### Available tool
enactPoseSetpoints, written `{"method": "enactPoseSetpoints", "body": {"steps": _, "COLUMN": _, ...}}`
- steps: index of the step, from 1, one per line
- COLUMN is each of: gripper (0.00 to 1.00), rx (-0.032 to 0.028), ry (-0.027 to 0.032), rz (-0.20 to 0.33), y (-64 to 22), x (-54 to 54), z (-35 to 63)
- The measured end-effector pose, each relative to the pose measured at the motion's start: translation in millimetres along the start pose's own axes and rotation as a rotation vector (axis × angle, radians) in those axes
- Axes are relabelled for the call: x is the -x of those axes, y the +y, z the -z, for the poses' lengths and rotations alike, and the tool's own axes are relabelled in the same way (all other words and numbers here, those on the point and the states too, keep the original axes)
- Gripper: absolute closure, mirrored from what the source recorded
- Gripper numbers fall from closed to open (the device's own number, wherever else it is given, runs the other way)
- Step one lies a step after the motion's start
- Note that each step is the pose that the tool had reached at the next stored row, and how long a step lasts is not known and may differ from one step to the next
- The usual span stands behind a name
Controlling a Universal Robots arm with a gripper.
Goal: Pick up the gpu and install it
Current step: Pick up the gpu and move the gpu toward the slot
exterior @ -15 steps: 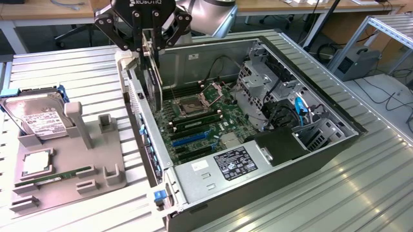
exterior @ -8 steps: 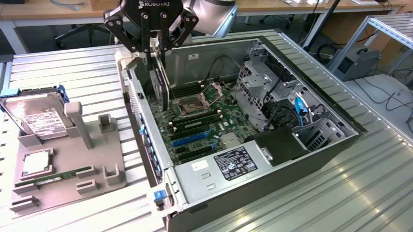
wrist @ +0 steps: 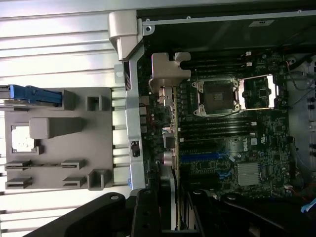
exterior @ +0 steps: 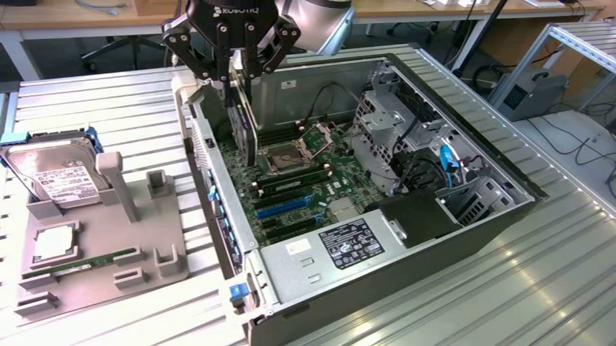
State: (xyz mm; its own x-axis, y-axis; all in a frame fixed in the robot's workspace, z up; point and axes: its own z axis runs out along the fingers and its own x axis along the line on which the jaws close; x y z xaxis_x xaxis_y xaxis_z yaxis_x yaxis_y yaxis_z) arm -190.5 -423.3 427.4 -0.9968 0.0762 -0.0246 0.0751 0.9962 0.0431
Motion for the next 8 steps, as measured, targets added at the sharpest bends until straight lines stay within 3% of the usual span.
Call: {"method": "enactPoseSetpoints", "body": {"steps": 8, "gripper": 0.73, "rx": -0.0001, "ry": 0.0000, "rz": 0.000, "y": 0.2, "x": 5.4, "z": -4.5}}
